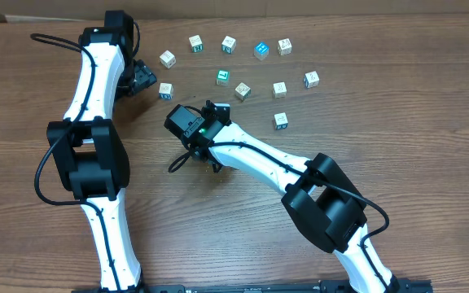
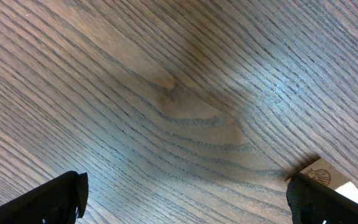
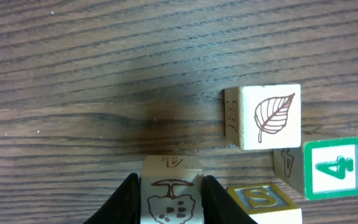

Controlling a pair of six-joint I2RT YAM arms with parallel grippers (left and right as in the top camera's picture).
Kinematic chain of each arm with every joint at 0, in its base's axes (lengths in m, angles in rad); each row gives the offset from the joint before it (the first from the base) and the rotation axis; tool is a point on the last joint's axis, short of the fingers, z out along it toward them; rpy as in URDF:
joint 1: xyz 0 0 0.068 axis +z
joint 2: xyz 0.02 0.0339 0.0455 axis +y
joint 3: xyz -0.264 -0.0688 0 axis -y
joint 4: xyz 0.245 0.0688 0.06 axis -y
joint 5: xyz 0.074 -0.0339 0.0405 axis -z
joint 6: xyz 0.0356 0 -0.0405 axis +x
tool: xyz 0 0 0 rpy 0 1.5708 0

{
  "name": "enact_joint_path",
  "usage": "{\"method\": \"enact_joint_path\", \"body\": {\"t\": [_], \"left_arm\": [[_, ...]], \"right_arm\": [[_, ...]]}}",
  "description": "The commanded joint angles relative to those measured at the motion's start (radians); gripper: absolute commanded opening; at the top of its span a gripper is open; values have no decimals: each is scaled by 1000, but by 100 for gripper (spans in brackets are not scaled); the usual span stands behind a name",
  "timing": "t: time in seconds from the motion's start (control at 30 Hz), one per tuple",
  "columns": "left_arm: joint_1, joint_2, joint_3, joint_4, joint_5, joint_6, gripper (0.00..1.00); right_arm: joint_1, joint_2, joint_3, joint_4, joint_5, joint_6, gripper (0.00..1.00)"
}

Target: Form a circle

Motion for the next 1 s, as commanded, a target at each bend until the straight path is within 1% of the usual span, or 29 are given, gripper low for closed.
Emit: {"method": "enact_joint_path", "body": {"t": [0.0, 0.23, 0.27, 0.33, 0.53, 0.67, 0.77, 0.97], "left_arm": [[-10, -35, -3, 1, 4, 19, 100], [-10, -35, -3, 1, 4, 19, 100], [-10, -35, -3, 1, 4, 19, 99], [-10, -35, -3, 1, 4, 19, 100], [-10, -35, -3, 1, 4, 19, 100], [-10, -35, -3, 1, 4, 19, 100], [-10, -35, -3, 1, 4, 19, 100], [-10, -35, -3, 1, 4, 19, 99]], "right_arm": [[-2, 6, -6, 5, 6, 4, 27], [-2, 6, -6, -1, 24, 0, 27], [-2, 6, -6, -1, 24, 0, 27], [-2, 6, -6, 2, 24, 0, 36], [-2, 6, -6, 1, 7, 1, 37], [-2, 6, -6, 1, -22, 1, 31], [-2, 6, -6, 1, -21, 0, 25], [-10, 6, -6, -11, 16, 0, 24]]}}
